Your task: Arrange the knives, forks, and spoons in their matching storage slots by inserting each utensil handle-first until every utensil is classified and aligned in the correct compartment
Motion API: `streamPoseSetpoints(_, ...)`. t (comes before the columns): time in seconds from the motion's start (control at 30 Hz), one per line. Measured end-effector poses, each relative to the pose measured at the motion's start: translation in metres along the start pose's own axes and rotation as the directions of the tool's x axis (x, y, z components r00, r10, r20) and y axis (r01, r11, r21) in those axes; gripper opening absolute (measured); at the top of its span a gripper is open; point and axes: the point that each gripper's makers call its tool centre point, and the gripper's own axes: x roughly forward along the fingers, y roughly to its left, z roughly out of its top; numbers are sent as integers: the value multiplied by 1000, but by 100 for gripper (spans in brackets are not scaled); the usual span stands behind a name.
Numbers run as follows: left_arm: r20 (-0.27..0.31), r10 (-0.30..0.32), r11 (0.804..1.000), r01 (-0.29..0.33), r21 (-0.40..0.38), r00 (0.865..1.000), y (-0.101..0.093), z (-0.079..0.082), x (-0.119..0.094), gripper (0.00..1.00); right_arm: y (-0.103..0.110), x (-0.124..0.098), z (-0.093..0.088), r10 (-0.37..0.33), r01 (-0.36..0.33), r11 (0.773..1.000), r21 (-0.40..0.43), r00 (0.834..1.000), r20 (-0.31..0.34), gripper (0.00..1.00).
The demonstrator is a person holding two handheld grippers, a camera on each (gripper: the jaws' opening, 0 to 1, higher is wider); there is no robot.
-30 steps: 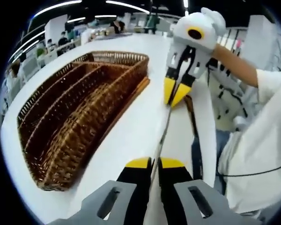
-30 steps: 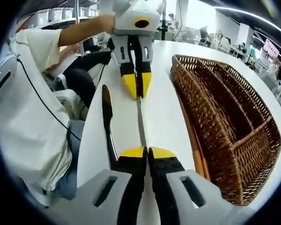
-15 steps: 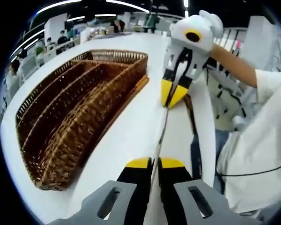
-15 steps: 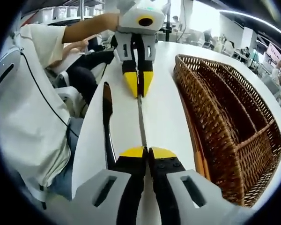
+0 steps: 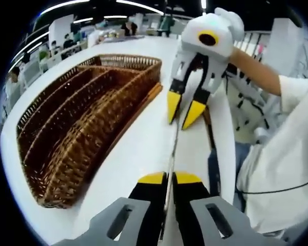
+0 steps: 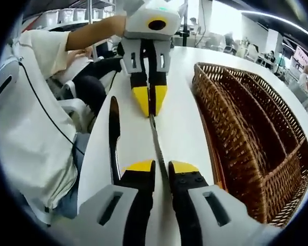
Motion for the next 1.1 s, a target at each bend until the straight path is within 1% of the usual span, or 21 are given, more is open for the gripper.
streamPoseSetpoints(0.07, 1, -2, 1000, 2, 1, 1000, -2, 0, 1, 4, 2, 5, 5, 4, -4, 1000, -13, 1000, -1, 7)
streamPoseSetpoints(0.17, 2, -5, 1000, 5, 1, 1000, -3, 0, 1, 4, 3, 6, 6, 7, -7, 1000, -24, 1000, -13, 5)
streamPoseSetpoints(0.23, 4, -4, 1000, 4, 3, 1000, -1, 1, 1, 4, 6, 7, 6, 2, -2, 1000, -8, 1000, -18, 4)
streamPoseSetpoints(0.27, 11, 7, 1000, -8, 7, 1000, 1, 2, 1, 4, 6, 7, 5, -6, 7, 1000, 10, 1000, -17, 3)
streamPoseSetpoints(0.3, 13, 19, 1000, -19, 7, 1000, 3, 2, 0, 5, 9, 6, 5, -11, 11, 1000, -11, 1000, -9, 2)
streamPoseSetpoints(0.33, 17, 34, 999, -34, 10, 999, 6, 2, 0, 5, 8, 6, 7, -22, 22, 998, -52, 1000, 3, 1)
streamPoseSetpoints(0.37, 16, 24, 1000, -24, -2, 1000, 5, 2, 0, 5, 7, 6, 7, -29, 29, 997, -65, 1000, 7, 1)
streamPoseSetpoints(0.4, 15, 14, 1000, -13, -14, 1000, 3, 1, 0, 5, 13, 5, 5, -25, 25, 998, -50, 1000, 9, 1)
streamPoseSetpoints(0.47, 14, 3, 1000, -3, -29, 1000, 1, 1, 1, 5, 17, 5, 5, -17, 18, 999, -45, 1000, 13, 1)
streamPoseSetpoints(0.53, 12, 6, 1000, -6, -15, 1000, 0, 2, 1, 5, 15, 3, 5, -18, 19, 999, -49, 1000, 17, 1)
streamPoseSetpoints(0.6, 7, -1, 1000, 1, -19, 1000, -1, 4, 0, 5, 15, -1, 7, -9, 10, 999, -42, 1000, 20, 1)
streamPoseSetpoints(0.8, 25, 6, 1000, -6, -7, 1000, 1, 20, -13, 5, 12, -15, 18, -26, 29, 999, -44, 998, 49, 1)
streamPoseSetpoints(0.83, 25, 9, 1000, -9, -8, 1000, 1, 23, -15, 5, 9, -19, 21, -36, 39, 998, -56, 998, 53, 1)
streamPoseSetpoints(0.9, 30, 18, 1000, -18, 7, 999, 3, 28, -17, 5, 7, -23, 24, -39, 42, 998, -53, 998, 52, 1)
streamPoseSetpoints(0.93, 30, 22, 1000, -22, 16, 999, 4, 34, -22, 5, 4, -29, 29, -44, 48, 997, -61, 998, 54, 1)
streamPoseSetpoints(0.97, 32, 26, 999, -27, 23, 999, 5, 37, -23, 5, 0, -31, 31, -65, 70, 994, -82, 996, 56, 1)
streamPoseSetpoints(1.0, 33, 20, 999, -20, 26, 999, 7, 40, -26, 5, 2, -33, 33, -54, 58, 996, -75, 997, 48, 1)
streamPoseSetpoints(1.03, 33, 19, 999, -20, 26, 999, 8, 43, -27, 5, 3, -35, 35, -58, 61, 996, -70, 997, 44, 1)
streamPoseSetpoints(1.07, 36, 26, 999, -27, 30, 999, 11, 48, -30, 5, 3, -38, 39, -71, 74, 993, -90, 997, 36, 1)
streamPoseSetpoints(1.1, 36, 28, 999, -29, 31, 999, 13, 50, -32, 5, 2, -40, 41, -76, 79, 993, -93, 997, 34, 1)
